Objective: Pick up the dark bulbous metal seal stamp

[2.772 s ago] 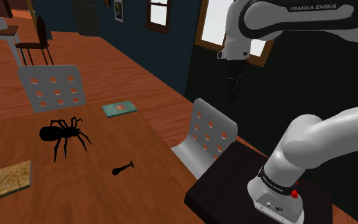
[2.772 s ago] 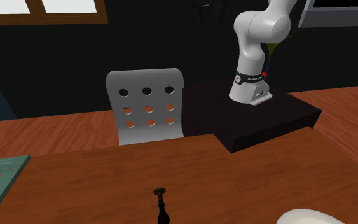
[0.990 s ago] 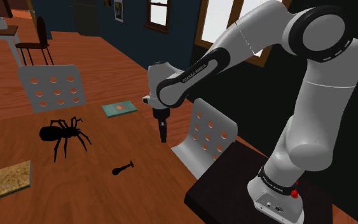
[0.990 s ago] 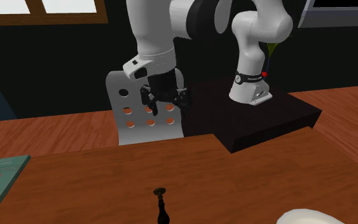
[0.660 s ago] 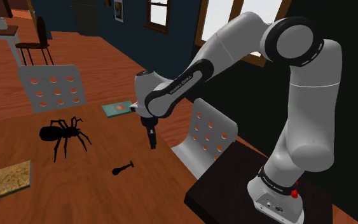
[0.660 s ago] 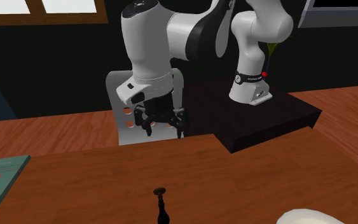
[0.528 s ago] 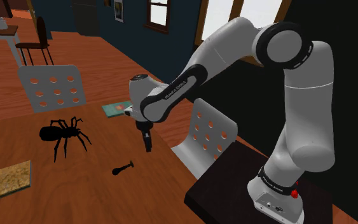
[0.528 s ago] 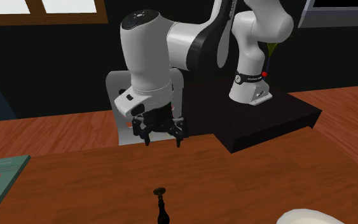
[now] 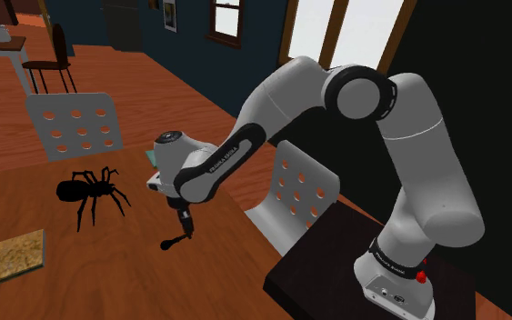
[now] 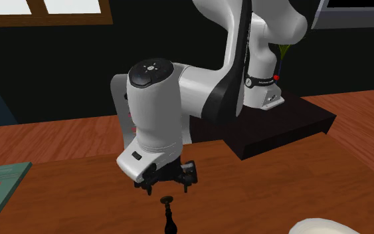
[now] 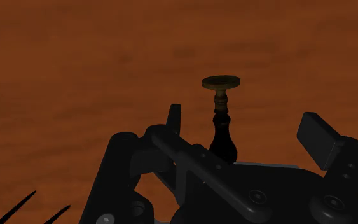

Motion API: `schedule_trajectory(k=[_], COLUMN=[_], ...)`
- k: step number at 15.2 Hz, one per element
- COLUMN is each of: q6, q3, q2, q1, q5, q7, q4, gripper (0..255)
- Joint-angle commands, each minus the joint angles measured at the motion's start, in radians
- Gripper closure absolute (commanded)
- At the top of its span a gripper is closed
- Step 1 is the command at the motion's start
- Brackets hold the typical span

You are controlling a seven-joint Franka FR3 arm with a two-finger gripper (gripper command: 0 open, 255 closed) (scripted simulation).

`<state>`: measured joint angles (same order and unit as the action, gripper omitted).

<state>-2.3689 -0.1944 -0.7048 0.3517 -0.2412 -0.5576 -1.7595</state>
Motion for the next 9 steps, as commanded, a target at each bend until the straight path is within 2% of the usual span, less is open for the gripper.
schedule_trajectory(k=[1, 2, 9], q6=[-0.002, -0.002, -0.049], q3=[0.001, 0.001, 0.016], q2=[-0.068, -0.098, -0.175], q1=[0.027, 0.039, 0.05], q5=[-0.024, -0.034, -0.047], q7=[-0.016, -0.023, -0.014], q4=[0.076, 0.109, 0.14], gripper=[0, 0, 0])
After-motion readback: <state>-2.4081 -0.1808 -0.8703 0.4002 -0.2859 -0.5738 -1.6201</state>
